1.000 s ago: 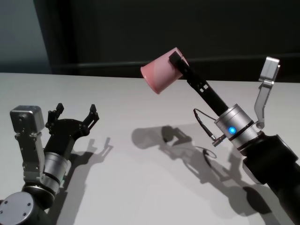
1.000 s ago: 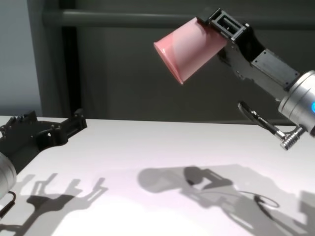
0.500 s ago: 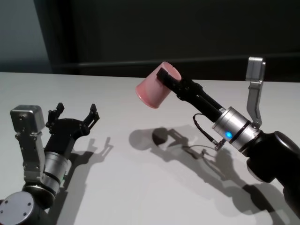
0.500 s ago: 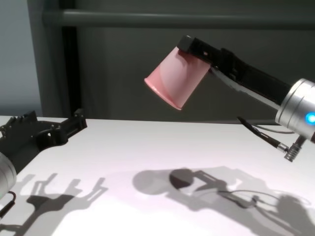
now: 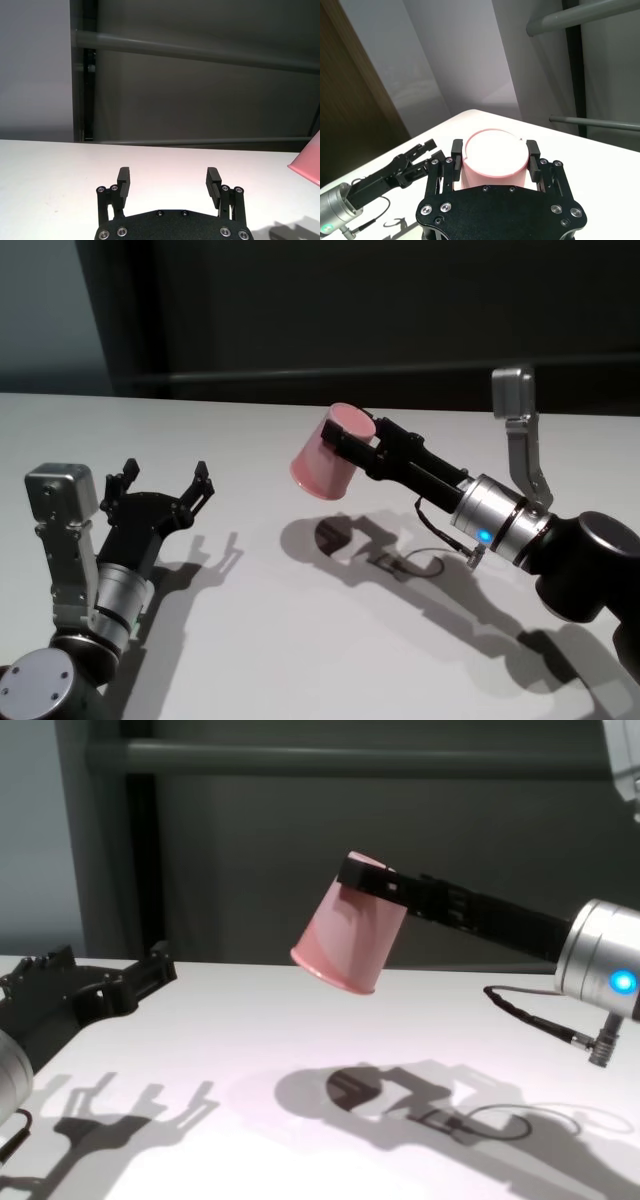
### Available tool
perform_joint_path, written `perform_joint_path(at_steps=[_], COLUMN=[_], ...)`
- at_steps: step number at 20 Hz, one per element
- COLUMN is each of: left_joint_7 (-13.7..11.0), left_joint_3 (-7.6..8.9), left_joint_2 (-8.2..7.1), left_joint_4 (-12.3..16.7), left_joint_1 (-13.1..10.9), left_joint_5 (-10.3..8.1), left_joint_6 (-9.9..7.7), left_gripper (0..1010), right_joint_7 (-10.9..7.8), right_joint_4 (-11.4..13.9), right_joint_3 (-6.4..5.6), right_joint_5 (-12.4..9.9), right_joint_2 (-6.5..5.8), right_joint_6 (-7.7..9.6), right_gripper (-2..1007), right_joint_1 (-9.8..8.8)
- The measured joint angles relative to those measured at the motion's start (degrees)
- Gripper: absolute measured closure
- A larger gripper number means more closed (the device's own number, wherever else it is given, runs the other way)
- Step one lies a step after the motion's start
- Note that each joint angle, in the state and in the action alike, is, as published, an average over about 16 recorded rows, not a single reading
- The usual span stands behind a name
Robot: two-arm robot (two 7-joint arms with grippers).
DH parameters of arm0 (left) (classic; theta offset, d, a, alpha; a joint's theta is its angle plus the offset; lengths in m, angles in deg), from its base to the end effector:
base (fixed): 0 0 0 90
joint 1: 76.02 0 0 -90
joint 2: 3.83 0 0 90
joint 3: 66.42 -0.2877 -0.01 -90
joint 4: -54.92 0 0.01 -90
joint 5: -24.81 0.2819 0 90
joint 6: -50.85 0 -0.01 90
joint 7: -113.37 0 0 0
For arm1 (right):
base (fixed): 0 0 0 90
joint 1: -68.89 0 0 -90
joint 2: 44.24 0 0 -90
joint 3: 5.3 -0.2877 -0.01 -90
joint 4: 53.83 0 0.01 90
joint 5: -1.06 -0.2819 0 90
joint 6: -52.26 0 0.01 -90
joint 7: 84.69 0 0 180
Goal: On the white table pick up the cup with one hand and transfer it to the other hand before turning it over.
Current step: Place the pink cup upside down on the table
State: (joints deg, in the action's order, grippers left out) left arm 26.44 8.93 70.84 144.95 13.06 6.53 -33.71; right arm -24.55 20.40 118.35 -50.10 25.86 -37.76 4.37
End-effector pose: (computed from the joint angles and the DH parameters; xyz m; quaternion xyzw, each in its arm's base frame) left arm 0.2872 0.0051 -0.3109 -0.0240 0.0217 0.6372 0.7700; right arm 0.3923 0.0220 -0.2656 0.1219 0.1432 -0.3077 0.9327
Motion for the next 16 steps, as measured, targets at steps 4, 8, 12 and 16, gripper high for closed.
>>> perform_joint_path(at_steps=[4,8,12,16], left_joint_7=[0.0,0.0,0.0,0.0], left_joint_3=[0.0,0.0,0.0,0.0], left_joint_2=[0.0,0.0,0.0,0.0], left_joint_4=[0.0,0.0,0.0,0.0], left_joint_1=[0.0,0.0,0.0,0.0], left_joint_5=[0.0,0.0,0.0,0.0], left_joint_6=[0.0,0.0,0.0,0.0], left_gripper=[7,7,7,7], right_joint_7=[0.02,-0.61,-1.97,-3.79], right_joint_4=[-0.5,-1.28,-2.61,-4.61], right_joint_3=[1.08,2.05,2.85,3.58], right_joint_5=[2.46,4.57,6.3,7.89], right_joint_2=[-0.61,-1.08,-1.27,-1.01], right_joint_6=[1.53,2.99,3.92,4.33], right_gripper=[270,270,270,270], right_joint_1=[1.09,2.31,3.65,5.15])
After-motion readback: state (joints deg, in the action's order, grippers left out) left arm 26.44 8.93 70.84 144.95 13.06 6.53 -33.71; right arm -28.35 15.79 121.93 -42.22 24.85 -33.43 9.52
